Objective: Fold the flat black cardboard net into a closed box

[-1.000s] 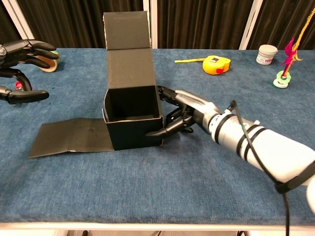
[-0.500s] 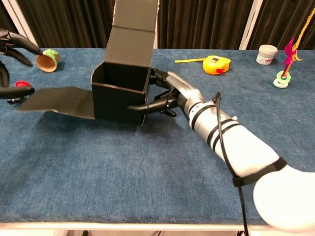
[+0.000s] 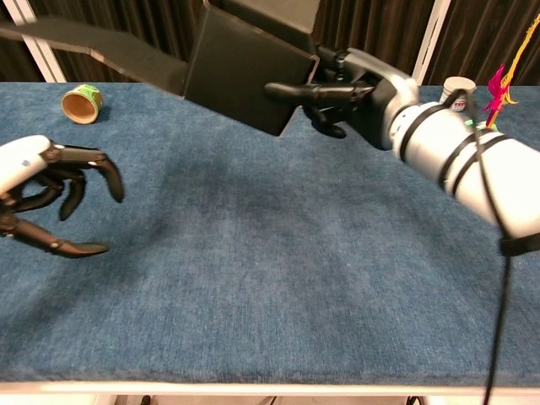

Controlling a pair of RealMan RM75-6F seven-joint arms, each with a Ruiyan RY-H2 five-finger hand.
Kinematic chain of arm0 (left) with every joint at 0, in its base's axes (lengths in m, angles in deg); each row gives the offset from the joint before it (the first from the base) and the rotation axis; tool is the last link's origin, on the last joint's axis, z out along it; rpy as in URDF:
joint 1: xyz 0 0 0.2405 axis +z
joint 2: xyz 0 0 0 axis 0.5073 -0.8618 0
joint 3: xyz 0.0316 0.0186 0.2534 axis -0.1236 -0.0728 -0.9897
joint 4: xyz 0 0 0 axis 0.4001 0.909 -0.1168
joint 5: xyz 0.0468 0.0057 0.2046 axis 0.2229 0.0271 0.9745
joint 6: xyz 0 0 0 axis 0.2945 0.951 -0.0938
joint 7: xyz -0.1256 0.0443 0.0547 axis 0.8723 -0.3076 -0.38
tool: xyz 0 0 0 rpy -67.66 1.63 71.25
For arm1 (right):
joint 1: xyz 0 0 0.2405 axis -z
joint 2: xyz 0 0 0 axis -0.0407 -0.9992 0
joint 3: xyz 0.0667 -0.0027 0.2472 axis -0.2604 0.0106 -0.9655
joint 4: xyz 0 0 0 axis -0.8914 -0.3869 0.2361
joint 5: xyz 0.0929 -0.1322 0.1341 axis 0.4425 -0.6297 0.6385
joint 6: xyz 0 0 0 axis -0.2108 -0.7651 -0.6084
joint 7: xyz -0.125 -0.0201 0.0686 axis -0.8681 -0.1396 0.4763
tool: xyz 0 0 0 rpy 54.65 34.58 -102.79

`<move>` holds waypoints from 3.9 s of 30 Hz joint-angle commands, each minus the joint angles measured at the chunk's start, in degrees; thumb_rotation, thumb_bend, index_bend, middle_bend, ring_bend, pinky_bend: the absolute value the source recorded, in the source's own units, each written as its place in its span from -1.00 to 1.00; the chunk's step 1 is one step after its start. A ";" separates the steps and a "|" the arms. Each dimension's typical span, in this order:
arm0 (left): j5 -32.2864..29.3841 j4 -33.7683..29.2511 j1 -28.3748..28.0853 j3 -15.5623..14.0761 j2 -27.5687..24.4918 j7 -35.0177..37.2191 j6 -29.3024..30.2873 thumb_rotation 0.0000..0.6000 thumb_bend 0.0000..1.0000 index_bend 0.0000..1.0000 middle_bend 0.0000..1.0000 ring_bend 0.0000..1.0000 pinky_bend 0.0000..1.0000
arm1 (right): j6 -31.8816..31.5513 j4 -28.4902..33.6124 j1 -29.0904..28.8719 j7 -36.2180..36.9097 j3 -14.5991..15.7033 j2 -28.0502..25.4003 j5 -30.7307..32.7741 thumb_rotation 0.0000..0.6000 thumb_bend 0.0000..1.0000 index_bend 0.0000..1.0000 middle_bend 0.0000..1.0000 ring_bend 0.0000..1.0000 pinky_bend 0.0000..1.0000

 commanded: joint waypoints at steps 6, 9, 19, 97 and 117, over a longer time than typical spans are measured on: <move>4.54 7.20 -4.82 5.18 2.38 -5.17 5.98 1.00 -0.53 -0.37 -0.31 0.34 0.93 | 0.51 4.57 2.74 3.51 4.33 -4.96 -2.94 1.00 -0.42 -0.16 -0.11 0.62 1.00; 6.36 8.06 -5.91 6.26 1.65 -7.04 9.10 1.00 -0.45 -0.38 -0.31 0.35 0.93 | 0.20 4.67 3.08 3.86 5.62 -5.37 -3.91 1.00 -0.42 -0.16 -0.11 0.62 1.00; 9.12 5.46 -8.34 6.60 0.42 -8.22 12.65 1.00 -0.43 -0.32 -0.27 0.38 0.94 | 0.24 3.26 2.54 4.89 7.97 -4.32 -5.60 1.00 -0.42 -0.16 -0.12 0.62 1.00; 13.63 24.32 -17.84 -6.39 8.74 -12.91 0.84 1.00 -0.46 -0.34 -0.34 0.38 0.99 | -0.91 -18.69 -2.48 -2.40 15.04 6.60 -11.26 1.00 -0.38 -0.16 -0.14 0.62 1.00; 14.60 24.38 -19.15 -6.68 8.59 -18.73 2.33 1.00 -0.49 0.30 0.24 0.46 0.99 | -3.59 -18.06 -2.13 -0.21 15.74 6.86 -12.45 1.00 -0.38 -0.16 -0.14 0.62 1.00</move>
